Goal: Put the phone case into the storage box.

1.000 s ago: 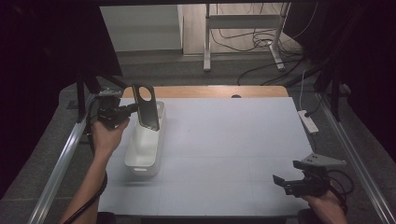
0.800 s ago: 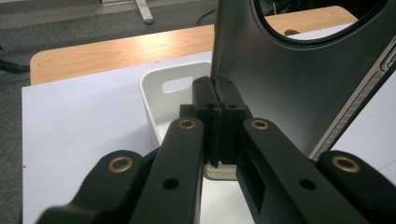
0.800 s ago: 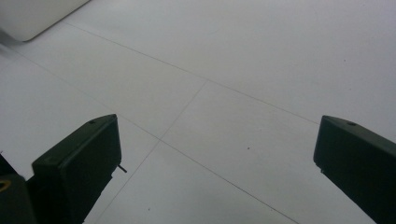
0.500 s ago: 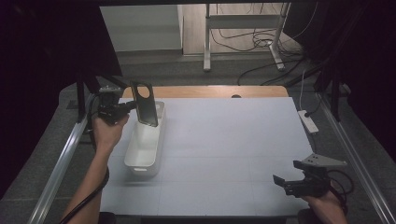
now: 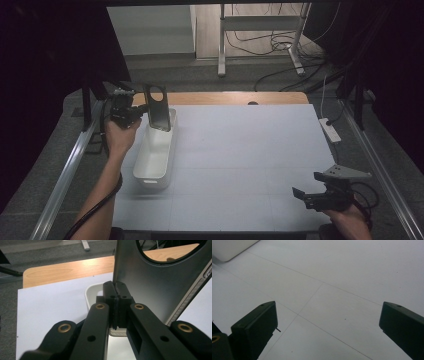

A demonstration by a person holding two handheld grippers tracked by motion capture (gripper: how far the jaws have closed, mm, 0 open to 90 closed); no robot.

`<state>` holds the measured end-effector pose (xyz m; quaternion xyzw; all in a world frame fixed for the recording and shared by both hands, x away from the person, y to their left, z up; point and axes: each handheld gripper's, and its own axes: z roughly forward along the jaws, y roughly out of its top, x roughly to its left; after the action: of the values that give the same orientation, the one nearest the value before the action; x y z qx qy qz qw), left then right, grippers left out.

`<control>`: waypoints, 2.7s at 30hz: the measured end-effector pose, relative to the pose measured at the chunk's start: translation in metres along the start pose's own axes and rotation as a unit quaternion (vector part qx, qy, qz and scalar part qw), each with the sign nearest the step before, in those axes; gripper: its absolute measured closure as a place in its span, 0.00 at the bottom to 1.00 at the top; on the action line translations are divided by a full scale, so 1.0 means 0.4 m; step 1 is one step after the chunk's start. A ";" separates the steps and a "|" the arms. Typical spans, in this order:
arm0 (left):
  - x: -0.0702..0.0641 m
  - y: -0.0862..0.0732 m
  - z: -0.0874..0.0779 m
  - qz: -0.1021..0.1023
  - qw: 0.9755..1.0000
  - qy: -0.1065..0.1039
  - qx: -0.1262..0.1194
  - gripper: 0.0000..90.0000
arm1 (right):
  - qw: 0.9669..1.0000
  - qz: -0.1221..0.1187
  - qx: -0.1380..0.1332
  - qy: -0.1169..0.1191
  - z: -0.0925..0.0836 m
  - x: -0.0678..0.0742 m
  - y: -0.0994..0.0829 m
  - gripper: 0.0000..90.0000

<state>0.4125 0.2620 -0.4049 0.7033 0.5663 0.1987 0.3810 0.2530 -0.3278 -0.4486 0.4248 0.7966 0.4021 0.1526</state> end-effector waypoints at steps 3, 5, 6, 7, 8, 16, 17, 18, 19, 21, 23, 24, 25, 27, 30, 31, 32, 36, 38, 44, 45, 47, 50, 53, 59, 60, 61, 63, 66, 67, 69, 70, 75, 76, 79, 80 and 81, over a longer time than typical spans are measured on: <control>0.004 0.002 0.007 -0.005 1.000 0.002 -0.001 0.99 | 1.000 0.000 0.001 -0.001 0.000 0.000 0.000 0.04; 0.007 0.003 0.012 -0.004 1.000 0.006 -0.001 0.99 | 1.000 0.001 0.001 0.000 0.001 0.000 0.000 0.04; 0.008 0.005 0.016 -0.007 1.000 0.006 -0.001 0.99 | 1.000 0.001 0.001 0.000 0.001 0.000 0.000 0.04; 0.010 0.005 0.018 -0.006 1.000 0.006 -0.002 0.99 | 1.000 0.001 0.001 0.000 0.001 0.000 0.000 0.04; 0.010 0.005 0.018 -0.006 1.000 0.006 -0.002 0.99 | 1.000 0.001 0.001 0.000 0.001 0.000 0.000 0.04; 0.014 0.011 0.041 -0.011 1.000 0.010 -0.003 0.99 | 1.000 0.001 0.004 0.002 0.002 0.000 0.001 0.04; 0.015 0.012 0.045 -0.012 1.000 0.011 -0.002 0.99 | 1.000 0.002 0.004 0.002 0.002 -0.001 0.001 0.04; 0.016 0.012 0.050 -0.013 1.000 0.012 -0.001 0.99 | 1.000 0.002 0.004 0.002 0.002 -0.001 0.001 0.04; 0.016 0.012 0.050 -0.013 1.000 0.012 -0.001 0.99 | 1.000 0.002 0.004 0.002 0.002 -0.001 0.001 0.04; 0.019 0.013 0.059 -0.013 1.000 0.014 -0.001 0.99 | 1.000 0.002 0.004 0.003 0.002 -0.001 0.001 0.04; 0.020 0.012 0.066 -0.017 1.000 0.015 0.000 0.99 | 1.000 0.002 0.004 0.003 0.003 -0.001 0.001 0.04; 0.021 0.012 0.069 -0.013 1.000 0.017 0.001 0.99 | 1.000 0.002 0.005 0.003 0.003 -0.001 0.001 0.04; 0.021 0.012 0.069 -0.013 1.000 0.017 0.001 0.99 | 1.000 0.002 0.005 0.003 0.003 -0.001 0.001 0.04; 0.021 0.011 0.077 -0.015 1.000 0.016 0.002 0.99 | 1.000 0.003 0.005 0.003 0.003 -0.002 0.001 0.04; 0.020 0.011 0.085 -0.018 1.000 0.016 0.004 0.99 | 1.000 0.003 0.005 0.003 0.003 -0.001 0.001 0.05; 0.020 0.011 0.089 -0.014 1.000 0.016 0.005 0.99 | 1.000 0.003 0.006 0.004 0.003 -0.001 0.001 0.05; 0.018 0.011 0.092 -0.015 1.000 0.017 0.007 0.99 | 1.000 0.003 0.006 0.004 0.003 -0.002 0.001 0.05; 0.016 0.009 0.102 -0.014 1.000 0.019 0.010 0.99 | 1.000 0.002 0.007 0.005 0.004 -0.002 0.001 0.05; 0.017 0.008 0.106 -0.013 1.000 0.020 0.011 0.99 | 1.000 0.001 0.007 0.005 0.004 -0.002 0.001 0.05; 0.020 -0.001 0.116 -0.015 0.999 0.024 0.017 0.99 | 1.000 -0.001 0.009 0.006 0.004 -0.001 0.001 0.05; 0.021 -0.003 0.118 -0.017 0.999 0.024 0.018 0.99 | 1.000 -0.001 0.009 0.006 0.005 -0.001 0.001 0.05; 0.022 -0.007 0.121 -0.017 0.999 0.025 0.020 0.99 | 1.000 -0.002 0.010 0.007 0.005 -0.001 0.001 0.06; 0.023 -0.015 0.130 -0.019 0.999 0.025 0.024 0.99 | 1.000 -0.003 0.011 0.007 0.005 0.000 0.002 0.06; 0.023 -0.021 0.137 -0.022 0.999 0.026 0.026 0.99 | 1.000 -0.003 0.012 0.007 0.006 0.000 0.002 0.06; 0.025 -0.035 0.153 -0.026 0.998 0.029 0.041 0.99 | 1.000 -0.003 0.012 0.008 0.006 0.000 0.002 0.06; 0.026 -0.037 0.156 -0.026 0.998 0.029 0.041 0.99 | 1.000 -0.003 0.012 0.008 0.006 0.000 0.002 0.06; 0.027 -0.038 0.157 -0.027 0.998 0.029 0.043 0.99 | 1.000 -0.004 0.013 0.008 0.006 0.001 0.002 0.06; 0.027 -0.041 0.161 -0.029 0.998 0.025 0.046 0.99 | 1.000 -0.004 0.013 0.008 0.007 0.001 0.002 0.06; 0.024 -0.041 0.168 -0.022 0.998 0.023 0.056 0.97 | 1.000 -0.004 0.015 0.008 0.007 0.000 0.002 0.06; 0.024 -0.041 0.168 -0.022 0.998 0.023 0.056 0.96 | 1.000 -0.004 0.015 0.008 0.007 0.000 0.002 0.06; 0.024 -0.042 0.168 -0.022 0.998 0.020 0.050 0.94 | 1.000 -0.004 0.014 0.008 0.007 0.000 0.002 0.06; 0.023 -0.040 0.167 -0.025 0.998 0.017 0.046 0.90 | 1.000 -0.003 0.013 0.009 0.007 0.000 0.002 0.06; 0.020 -0.033 0.160 -0.019 0.999 0.020 0.045 0.85 | 1.000 -0.004 0.015 0.009 0.007 0.000 0.002 0.06; 0.021 -0.033 0.158 -0.020 0.999 0.019 0.044 0.84 | 1.000 -0.005 0.015 0.009 0.007 0.000 0.002 0.06; 0.025 -0.033 0.154 -0.024 0.999 0.013 0.041 0.81 | 1.000 -0.006 0.014 0.010 0.007 0.001 0.002 0.06; 0.026 -0.033 0.153 -0.025 0.999 0.012 0.041 0.80 | 1.000 -0.006 0.014 0.010 0.007 0.001 0.002 0.06; 0.027 -0.034 0.151 -0.025 0.999 0.009 0.040 0.79 | 1.000 -0.006 0.014 0.010 0.007 0.001 0.002 0.06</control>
<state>0.4498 0.2544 -0.4550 0.7017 0.5949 0.1728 0.3520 0.2550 -0.3258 -0.4497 0.4182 0.8062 0.3941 0.1412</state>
